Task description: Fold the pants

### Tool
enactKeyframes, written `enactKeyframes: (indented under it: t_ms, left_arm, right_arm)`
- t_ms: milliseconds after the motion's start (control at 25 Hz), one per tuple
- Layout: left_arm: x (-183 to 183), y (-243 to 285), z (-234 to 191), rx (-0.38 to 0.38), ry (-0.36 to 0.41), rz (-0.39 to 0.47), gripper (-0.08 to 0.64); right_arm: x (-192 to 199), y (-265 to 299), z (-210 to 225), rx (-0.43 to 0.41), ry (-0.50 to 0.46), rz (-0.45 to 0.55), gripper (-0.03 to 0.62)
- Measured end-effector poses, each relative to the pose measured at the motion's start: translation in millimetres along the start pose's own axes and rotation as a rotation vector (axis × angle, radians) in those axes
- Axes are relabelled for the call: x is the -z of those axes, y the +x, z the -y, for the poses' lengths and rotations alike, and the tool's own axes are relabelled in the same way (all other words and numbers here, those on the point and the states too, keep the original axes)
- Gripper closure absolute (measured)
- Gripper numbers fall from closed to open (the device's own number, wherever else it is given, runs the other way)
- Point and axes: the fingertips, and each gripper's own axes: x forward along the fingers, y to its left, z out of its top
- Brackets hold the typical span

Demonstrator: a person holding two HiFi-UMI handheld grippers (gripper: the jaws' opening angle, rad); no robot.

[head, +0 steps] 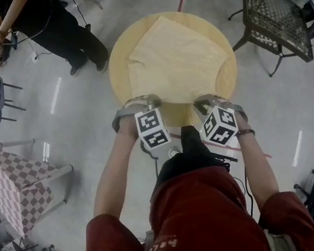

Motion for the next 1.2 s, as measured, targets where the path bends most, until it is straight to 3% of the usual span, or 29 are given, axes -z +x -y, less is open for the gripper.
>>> enactKeyframes:
  t_ms: [360, 680, 1200]
  left_arm:
    - [-2, 3, -69, -0.053, 0.045, -0.004, 0.541]
    - [-18, 24, -137, -0.077, 0.13, -0.013, 0.541]
    - [-41, 82, -220, -0.042, 0.228, -0.005, 0.541]
  right_arm:
    - [-25, 0, 54, 0.015, 0.027, 0.034, 0.586]
    - [-31, 7, 116, 0.034, 0.071, 0.052, 0.586]
    - [-20, 35, 202, 0.039, 0.145, 0.024, 0.586]
